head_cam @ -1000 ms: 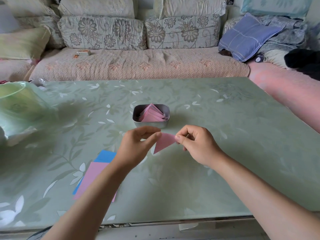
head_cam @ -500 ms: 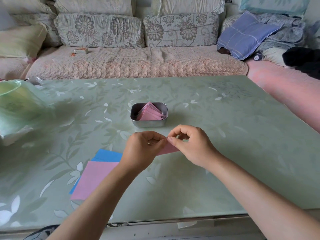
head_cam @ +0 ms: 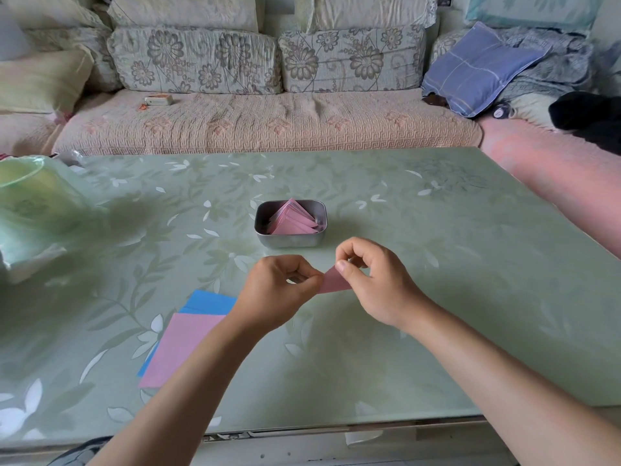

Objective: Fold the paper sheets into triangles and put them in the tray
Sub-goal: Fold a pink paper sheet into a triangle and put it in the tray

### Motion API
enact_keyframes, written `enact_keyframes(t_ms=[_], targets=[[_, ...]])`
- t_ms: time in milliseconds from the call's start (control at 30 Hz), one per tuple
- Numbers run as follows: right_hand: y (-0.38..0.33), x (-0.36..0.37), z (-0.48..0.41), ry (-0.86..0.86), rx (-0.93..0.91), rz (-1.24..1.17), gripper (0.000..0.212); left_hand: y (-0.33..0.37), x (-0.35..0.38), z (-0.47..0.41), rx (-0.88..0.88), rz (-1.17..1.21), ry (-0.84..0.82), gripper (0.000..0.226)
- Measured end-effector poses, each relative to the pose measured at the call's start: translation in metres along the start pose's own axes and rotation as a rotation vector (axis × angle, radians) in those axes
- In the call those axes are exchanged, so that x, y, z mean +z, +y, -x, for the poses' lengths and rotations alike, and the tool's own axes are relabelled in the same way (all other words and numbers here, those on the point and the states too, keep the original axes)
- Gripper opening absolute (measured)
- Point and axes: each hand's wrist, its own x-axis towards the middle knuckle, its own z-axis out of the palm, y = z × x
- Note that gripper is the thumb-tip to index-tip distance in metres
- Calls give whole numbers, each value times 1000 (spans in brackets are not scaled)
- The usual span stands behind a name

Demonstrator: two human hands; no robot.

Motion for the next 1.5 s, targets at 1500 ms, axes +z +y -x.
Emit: enact_keyframes(t_ms=[1500], targets=[[11, -2, -5, -34, 170, 13, 18, 0, 5, -3, 62, 52, 281, 17]])
